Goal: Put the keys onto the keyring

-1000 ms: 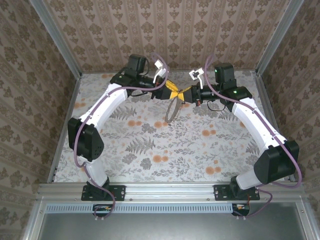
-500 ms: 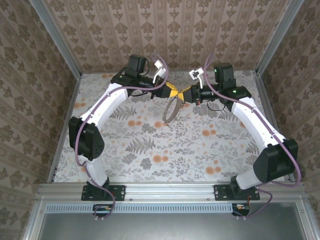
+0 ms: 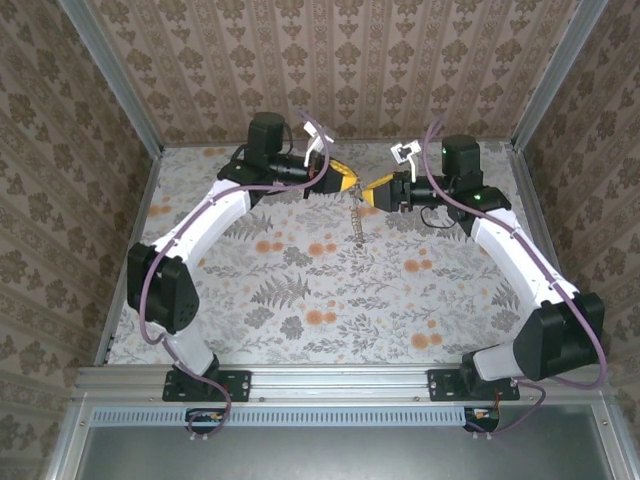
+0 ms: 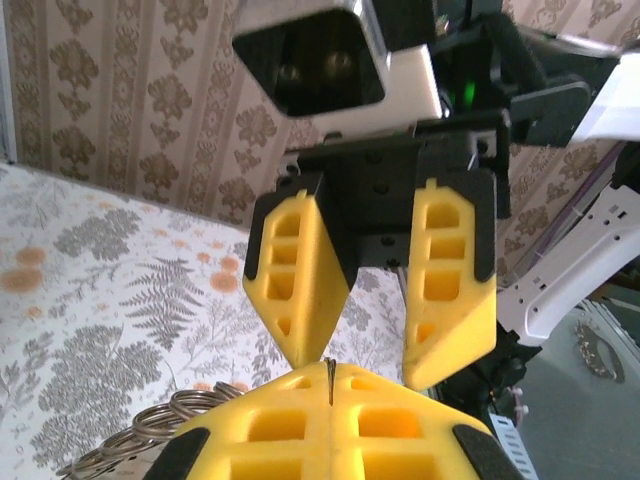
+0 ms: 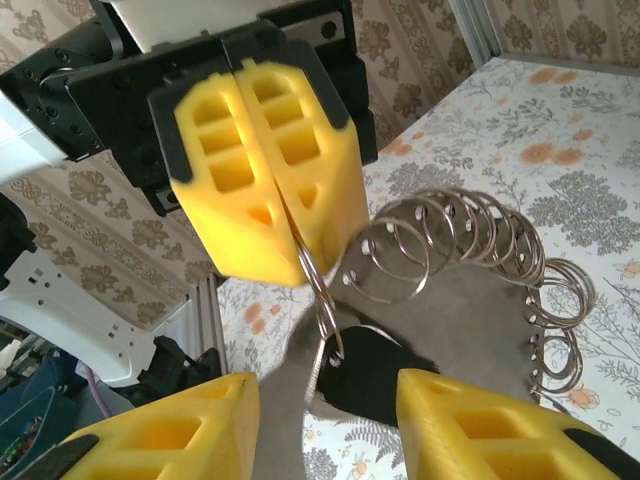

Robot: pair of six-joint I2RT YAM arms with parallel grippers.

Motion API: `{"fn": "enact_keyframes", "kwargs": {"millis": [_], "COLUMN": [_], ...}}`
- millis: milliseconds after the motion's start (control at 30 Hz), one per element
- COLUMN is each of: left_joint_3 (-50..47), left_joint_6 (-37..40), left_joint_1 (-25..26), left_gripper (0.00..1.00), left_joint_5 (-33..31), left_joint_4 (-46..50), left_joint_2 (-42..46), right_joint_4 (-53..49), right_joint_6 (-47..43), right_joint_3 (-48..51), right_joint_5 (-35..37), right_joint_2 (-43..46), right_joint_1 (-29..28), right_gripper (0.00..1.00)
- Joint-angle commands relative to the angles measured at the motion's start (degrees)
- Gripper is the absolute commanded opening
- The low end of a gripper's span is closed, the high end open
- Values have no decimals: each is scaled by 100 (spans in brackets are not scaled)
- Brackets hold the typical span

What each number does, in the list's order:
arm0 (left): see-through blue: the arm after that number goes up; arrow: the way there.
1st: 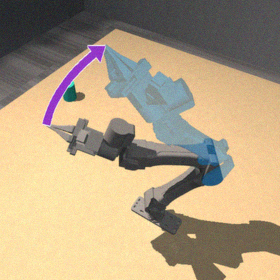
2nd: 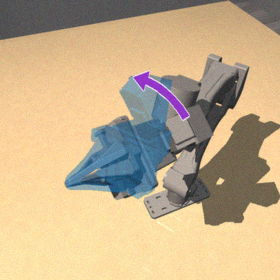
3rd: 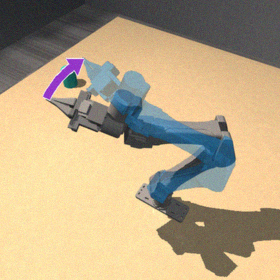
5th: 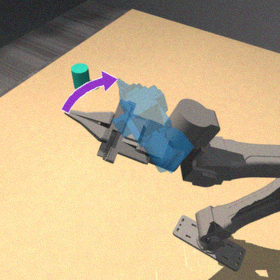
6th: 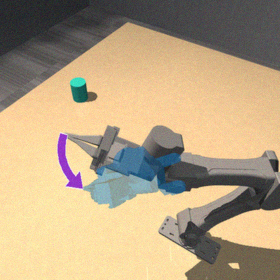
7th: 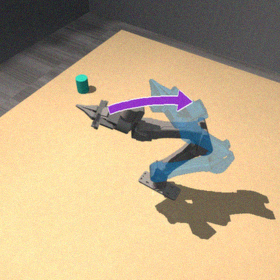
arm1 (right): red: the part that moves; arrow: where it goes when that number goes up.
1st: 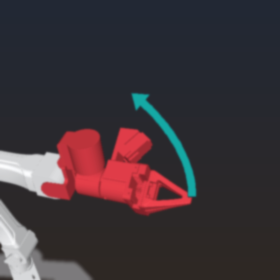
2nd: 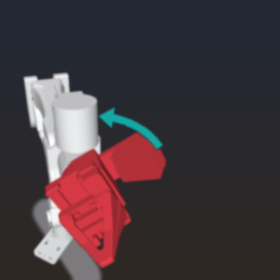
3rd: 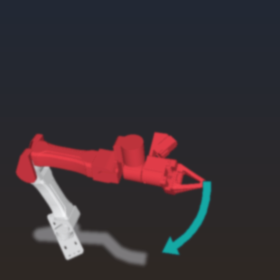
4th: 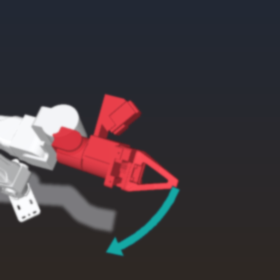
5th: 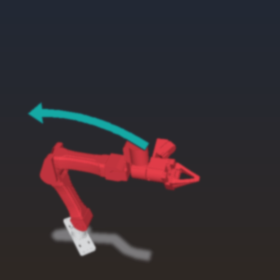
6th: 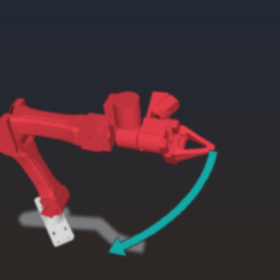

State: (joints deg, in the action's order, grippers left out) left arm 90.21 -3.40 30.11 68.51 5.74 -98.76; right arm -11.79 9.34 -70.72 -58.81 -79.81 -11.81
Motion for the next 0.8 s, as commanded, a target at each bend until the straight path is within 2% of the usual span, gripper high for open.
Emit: {"fn": "enact_keyframes", "kwargs": {"millis": [0,367,500,767], "left_joint_3": [-61,-184,-230,-333], "left_joint_6": [-310,-503,-537,-648], "left_joint_1": [54,122,126,127], "left_gripper": [0,0,0,0], "left_joint_5": [-16,-134,-150,-324], "left_joint_4": [-600,-899,-964,-1190], "left_joint_2": [316,401,418,486], "right_joint_4": [474,1278,1333,1399], "right_joint_6": [273,875,918,972], "right_joint_3": [141,286,294,375], "right_joint_5": [-166,-237,-250,-298], "right_joint_2": [159,80,53,70], "right_joint_1": [11,-30,-60,-76], "right_gripper": [43,46,43,11]}}
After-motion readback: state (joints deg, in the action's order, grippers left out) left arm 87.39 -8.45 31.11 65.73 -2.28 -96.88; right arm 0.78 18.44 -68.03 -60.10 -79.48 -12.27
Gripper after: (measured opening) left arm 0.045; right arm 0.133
